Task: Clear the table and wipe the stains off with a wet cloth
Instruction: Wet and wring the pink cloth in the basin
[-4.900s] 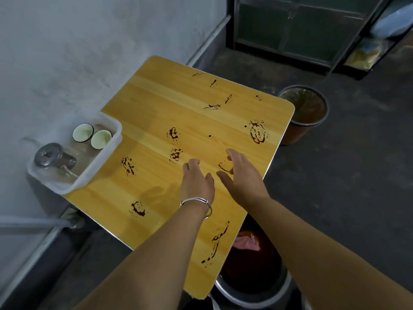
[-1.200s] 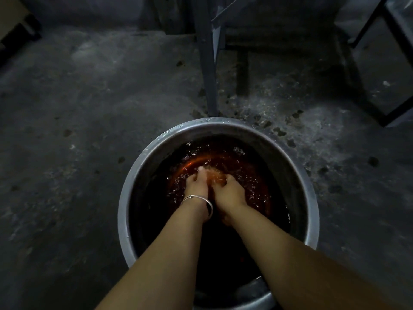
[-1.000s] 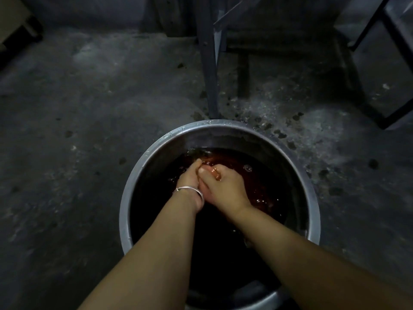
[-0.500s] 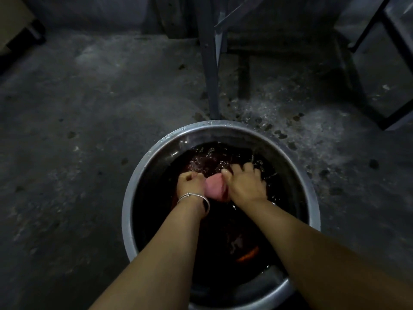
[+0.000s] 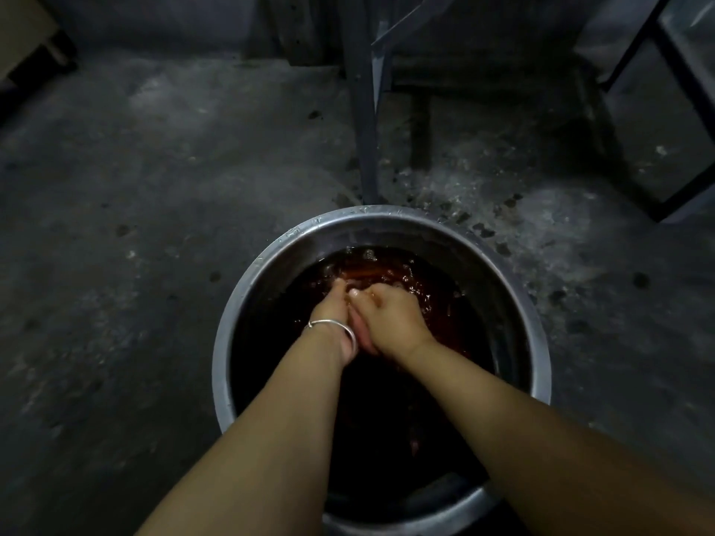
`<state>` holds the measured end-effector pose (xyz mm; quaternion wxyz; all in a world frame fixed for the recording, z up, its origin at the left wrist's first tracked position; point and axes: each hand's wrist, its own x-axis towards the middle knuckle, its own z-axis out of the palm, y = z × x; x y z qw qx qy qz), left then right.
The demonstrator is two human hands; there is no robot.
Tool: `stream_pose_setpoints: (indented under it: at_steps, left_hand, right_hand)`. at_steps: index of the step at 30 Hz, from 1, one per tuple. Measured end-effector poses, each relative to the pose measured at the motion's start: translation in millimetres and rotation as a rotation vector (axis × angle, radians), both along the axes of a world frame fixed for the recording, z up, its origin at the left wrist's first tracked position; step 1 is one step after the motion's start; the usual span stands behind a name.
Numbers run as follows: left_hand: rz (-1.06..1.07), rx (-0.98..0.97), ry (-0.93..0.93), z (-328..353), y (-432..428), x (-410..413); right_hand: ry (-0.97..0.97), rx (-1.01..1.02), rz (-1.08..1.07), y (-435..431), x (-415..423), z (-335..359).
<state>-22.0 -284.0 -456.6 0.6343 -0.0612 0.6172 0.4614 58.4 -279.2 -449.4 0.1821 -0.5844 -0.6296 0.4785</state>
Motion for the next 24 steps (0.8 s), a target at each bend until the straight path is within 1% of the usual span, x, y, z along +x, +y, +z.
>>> stream_pose_setpoints:
  at_steps: [2, 4, 6, 8, 10, 13, 15, 16, 17, 18, 19, 20, 22, 24]
  left_hand:
    - [-0.04, -0.008, -0.016, 6.7, -1.8, -1.2]
    - [-0.051, -0.05, 0.01, 8.8, -4.2, -0.2]
    - [-0.122, -0.06, 0.089, 9.3, -7.1, 5.0]
    - [-0.11, -0.04, 0.123, 13.6, -10.3, 10.7]
    - [-0.107, -0.026, 0.235, 14.9, -10.1, 9.8]
    - [-0.053, -0.003, 0.516, 7.3, -8.5, -2.9]
    - [0.017, 0.007, 0.569, -2.6, -7.4, -9.4]
    - [-0.017, -0.039, 0.625, -6.5, -8.0, -10.3]
    - [-0.102, -0.15, 0.712, -9.3, -10.3, -9.6]
    - [-0.185, -0.257, 0.781, -6.8, -13.0, -7.1]
    - [-0.238, -0.325, 0.795, -7.4, -14.7, -5.1]
    - [-0.253, -0.328, 0.742, -7.6, -16.1, -3.2]
    - [-0.217, -0.235, 0.467, -3.7, -16.3, 0.9]
    - [-0.118, -0.17, 0.214, 2.9, -13.0, -0.1]
  right_hand:
    - [-0.009, 0.071, 0.021, -1.1, 0.6, 6.1]
    - [-0.086, 0.126, 0.042, -2.0, -0.9, 4.9]
    - [-0.192, 0.128, 0.072, 0.4, 0.4, 0.5]
    - [-0.345, 0.1, 0.156, 5.1, 6.6, -3.5]
    - [-0.449, 0.085, 0.216, 13.5, 17.2, -10.9]
    - [-0.456, 0.094, 0.282, 19.3, 33.5, -21.7]
    - [-0.474, 0.049, 0.375, 12.7, 39.5, -25.4]
    - [-0.531, 0.036, 0.436, 6.5, 40.4, -27.3]
    - [-0.593, 0.041, 0.473, 0.3, 39.2, -31.0]
    - [-0.614, 0.052, 0.466, -3.6, 36.8, -35.1]
    - [-0.57, 0.037, 0.408, -5.2, 33.1, -37.4]
    - [-0.471, 0.016, 0.325, -4.7, 29.0, -35.7]
    - [-0.274, 0.028, 0.207, 1.8, 23.2, -28.5]
    - [-0.154, 0.069, 0.207, 11.7, 20.2, -14.9]
